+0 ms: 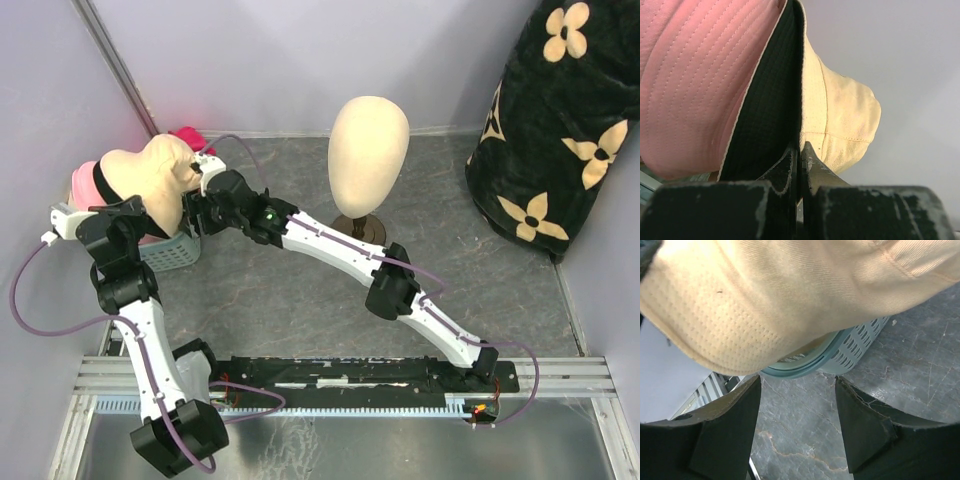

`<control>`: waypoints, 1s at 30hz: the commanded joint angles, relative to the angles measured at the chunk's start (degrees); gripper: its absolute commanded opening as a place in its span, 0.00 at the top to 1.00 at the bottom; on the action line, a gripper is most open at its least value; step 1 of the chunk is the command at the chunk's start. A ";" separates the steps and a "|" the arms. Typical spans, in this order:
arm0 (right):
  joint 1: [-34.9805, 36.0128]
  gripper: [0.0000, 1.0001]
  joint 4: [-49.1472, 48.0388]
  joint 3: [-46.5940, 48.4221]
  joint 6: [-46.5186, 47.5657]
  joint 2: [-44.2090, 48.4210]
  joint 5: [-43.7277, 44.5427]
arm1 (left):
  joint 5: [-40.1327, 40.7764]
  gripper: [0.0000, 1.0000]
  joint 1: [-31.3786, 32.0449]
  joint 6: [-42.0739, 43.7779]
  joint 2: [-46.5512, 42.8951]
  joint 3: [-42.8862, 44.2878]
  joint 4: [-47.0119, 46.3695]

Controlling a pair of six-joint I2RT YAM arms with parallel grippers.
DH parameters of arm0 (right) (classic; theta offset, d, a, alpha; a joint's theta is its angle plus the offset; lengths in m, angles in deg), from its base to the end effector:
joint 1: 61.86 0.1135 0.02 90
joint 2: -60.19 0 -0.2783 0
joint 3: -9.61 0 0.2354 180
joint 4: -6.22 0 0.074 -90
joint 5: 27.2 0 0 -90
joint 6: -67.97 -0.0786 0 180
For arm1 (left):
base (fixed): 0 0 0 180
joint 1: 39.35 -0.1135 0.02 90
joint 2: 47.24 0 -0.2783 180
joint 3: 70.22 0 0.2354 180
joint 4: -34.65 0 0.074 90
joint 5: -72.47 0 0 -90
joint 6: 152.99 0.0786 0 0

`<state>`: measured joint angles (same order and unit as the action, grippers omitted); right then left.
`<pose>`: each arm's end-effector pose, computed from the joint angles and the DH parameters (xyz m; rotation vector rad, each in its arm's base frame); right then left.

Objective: Stack the hats
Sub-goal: Move the bin to the center of the board.

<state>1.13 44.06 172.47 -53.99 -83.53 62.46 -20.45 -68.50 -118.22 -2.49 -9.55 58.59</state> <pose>0.2772 0.5448 0.3064 -0.5561 1.9868 1.0947 0.1764 0.0938 0.3527 -1.1302 1.3037 -0.3810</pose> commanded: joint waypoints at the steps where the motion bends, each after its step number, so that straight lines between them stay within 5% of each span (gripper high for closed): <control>1: -0.20 0.31 -1.81 4.32 -1.43 -2.18 -1.51 | 1.52 0.97 -0.54 2.73 -2.36 -0.51 0.79; 30: -1.10 0.38 -4.08 7.88 -2.82 -8.41 -7.42 | 0.47 0.97 -0.55 2.57 -10.74 -6.13 8.32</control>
<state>0.12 42.38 177.04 -57.12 -91.16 57.85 -19.02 -68.69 -118.19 -12.33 -15.38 63.22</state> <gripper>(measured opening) 0.626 0.055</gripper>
